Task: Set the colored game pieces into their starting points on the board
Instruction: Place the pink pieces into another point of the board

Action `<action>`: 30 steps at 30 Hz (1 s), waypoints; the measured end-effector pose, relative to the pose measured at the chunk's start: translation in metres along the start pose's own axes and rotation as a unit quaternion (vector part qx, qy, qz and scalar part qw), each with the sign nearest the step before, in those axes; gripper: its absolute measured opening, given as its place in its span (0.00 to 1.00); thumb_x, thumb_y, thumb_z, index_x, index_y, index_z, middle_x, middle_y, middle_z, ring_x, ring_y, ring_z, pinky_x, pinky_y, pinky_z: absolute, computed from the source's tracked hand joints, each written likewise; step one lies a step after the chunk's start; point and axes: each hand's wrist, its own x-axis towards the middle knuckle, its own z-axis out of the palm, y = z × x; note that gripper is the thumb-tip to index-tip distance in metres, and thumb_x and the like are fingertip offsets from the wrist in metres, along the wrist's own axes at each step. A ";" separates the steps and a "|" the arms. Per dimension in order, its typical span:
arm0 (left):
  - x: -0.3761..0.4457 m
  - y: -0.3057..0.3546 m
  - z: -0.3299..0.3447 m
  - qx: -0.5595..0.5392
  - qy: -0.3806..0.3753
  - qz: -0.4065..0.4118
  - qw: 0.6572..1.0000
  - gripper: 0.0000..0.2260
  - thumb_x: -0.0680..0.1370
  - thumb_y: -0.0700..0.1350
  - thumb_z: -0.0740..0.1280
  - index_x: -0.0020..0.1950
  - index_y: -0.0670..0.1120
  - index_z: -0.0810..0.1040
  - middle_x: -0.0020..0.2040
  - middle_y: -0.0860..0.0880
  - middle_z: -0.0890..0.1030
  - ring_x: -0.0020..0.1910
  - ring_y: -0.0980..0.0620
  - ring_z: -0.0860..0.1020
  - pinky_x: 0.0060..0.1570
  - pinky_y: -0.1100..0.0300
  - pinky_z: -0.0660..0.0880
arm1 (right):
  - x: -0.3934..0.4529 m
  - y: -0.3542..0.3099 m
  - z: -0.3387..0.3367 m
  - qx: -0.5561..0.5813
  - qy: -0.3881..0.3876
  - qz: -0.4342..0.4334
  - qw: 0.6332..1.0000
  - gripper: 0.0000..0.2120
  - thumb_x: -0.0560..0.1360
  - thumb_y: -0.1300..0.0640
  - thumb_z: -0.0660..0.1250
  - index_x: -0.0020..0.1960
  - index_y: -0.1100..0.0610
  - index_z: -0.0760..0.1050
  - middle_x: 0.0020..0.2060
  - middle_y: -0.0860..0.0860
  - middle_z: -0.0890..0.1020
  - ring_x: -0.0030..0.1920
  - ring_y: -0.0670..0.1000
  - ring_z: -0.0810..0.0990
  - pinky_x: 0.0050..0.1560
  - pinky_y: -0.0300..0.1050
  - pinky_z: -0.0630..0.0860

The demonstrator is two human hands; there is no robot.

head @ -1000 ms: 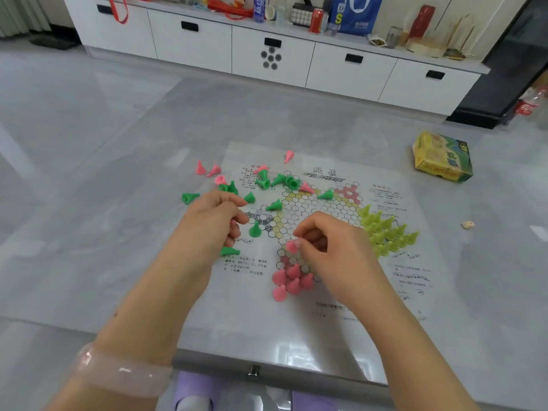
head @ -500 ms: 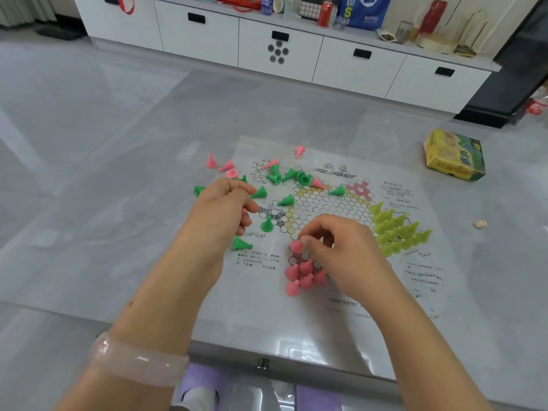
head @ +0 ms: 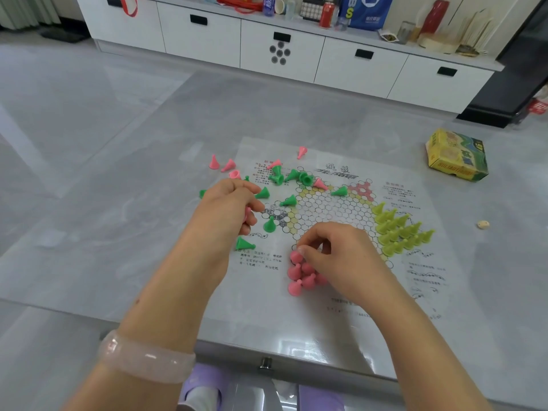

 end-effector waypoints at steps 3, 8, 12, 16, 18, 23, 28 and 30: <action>0.000 0.000 -0.001 0.000 0.002 -0.002 1.000 0.11 0.74 0.33 0.56 0.41 0.45 0.75 0.31 0.50 0.75 0.25 0.56 0.67 0.29 0.64 0.65 | 0.000 0.000 0.000 -0.002 -0.003 -0.001 1.000 0.08 0.73 0.68 0.62 0.39 0.61 0.77 0.29 0.51 0.83 0.23 0.46 0.80 0.28 0.37 0.77; 0.000 0.001 -0.002 -0.006 0.001 -0.001 1.000 0.11 0.74 0.33 0.56 0.42 0.45 0.75 0.32 0.49 0.75 0.26 0.55 0.67 0.29 0.63 0.64 | 0.001 0.000 0.001 -0.002 -0.009 0.002 1.000 0.08 0.73 0.68 0.62 0.39 0.61 0.77 0.28 0.50 0.82 0.21 0.44 0.78 0.27 0.33 0.74; 0.001 0.001 -0.003 -0.011 0.000 -0.006 1.000 0.11 0.74 0.33 0.56 0.42 0.45 0.75 0.30 0.50 0.75 0.23 0.58 0.68 0.28 0.64 0.65 | 0.001 -0.001 0.001 -0.003 -0.011 0.004 1.000 0.08 0.73 0.69 0.61 0.39 0.61 0.77 0.27 0.49 0.82 0.21 0.43 0.78 0.26 0.31 0.73; 0.001 0.001 -0.004 -0.016 -0.003 -0.010 1.000 0.11 0.74 0.33 0.56 0.41 0.45 0.75 0.29 0.50 0.75 0.22 0.58 0.68 0.28 0.64 0.65 | 0.001 -0.001 0.002 -0.011 -0.010 0.003 1.000 0.09 0.73 0.67 0.62 0.39 0.59 0.77 0.22 0.44 0.79 0.20 0.41 0.77 0.25 0.29 0.72; 0.002 0.001 -0.005 -0.019 -0.002 -0.013 1.000 0.11 0.74 0.33 0.56 0.41 0.45 0.75 0.30 0.50 0.75 0.23 0.57 0.68 0.28 0.64 0.65 | 0.001 -0.001 0.002 -0.013 -0.011 0.004 1.000 0.09 0.74 0.67 0.61 0.39 0.59 0.77 0.21 0.44 0.79 0.20 0.41 0.77 0.25 0.29 0.72; 0.002 0.001 -0.005 -0.027 -0.004 -0.009 1.000 0.11 0.74 0.33 0.56 0.41 0.45 0.75 0.30 0.49 0.75 0.23 0.57 0.68 0.27 0.64 0.65 | 0.003 0.000 0.003 -0.014 -0.012 -0.001 1.000 0.09 0.74 0.67 0.62 0.38 0.58 0.77 0.22 0.44 0.79 0.21 0.42 0.77 0.26 0.31 0.73; 0.000 0.002 0.000 -0.178 -0.060 -0.090 0.978 0.08 0.75 0.33 0.56 0.43 0.40 0.74 0.37 0.44 0.75 0.34 0.53 0.72 0.33 0.65 0.72 | 0.000 -0.004 -0.001 0.006 0.040 -0.056 0.998 0.06 0.74 0.65 0.65 0.40 0.58 0.78 0.26 0.45 0.79 0.20 0.37 0.74 0.22 0.29 0.70; -0.004 0.001 0.004 -0.307 -0.115 -0.164 0.930 0.07 0.76 0.33 0.57 0.48 0.36 0.74 0.44 0.39 0.76 0.44 0.47 0.77 0.43 0.59 0.77 | -0.004 -0.012 -0.004 0.042 0.084 -0.112 0.989 0.07 0.73 0.64 0.66 0.40 0.54 0.77 0.33 0.48 0.78 0.20 0.35 0.72 0.21 0.26 0.66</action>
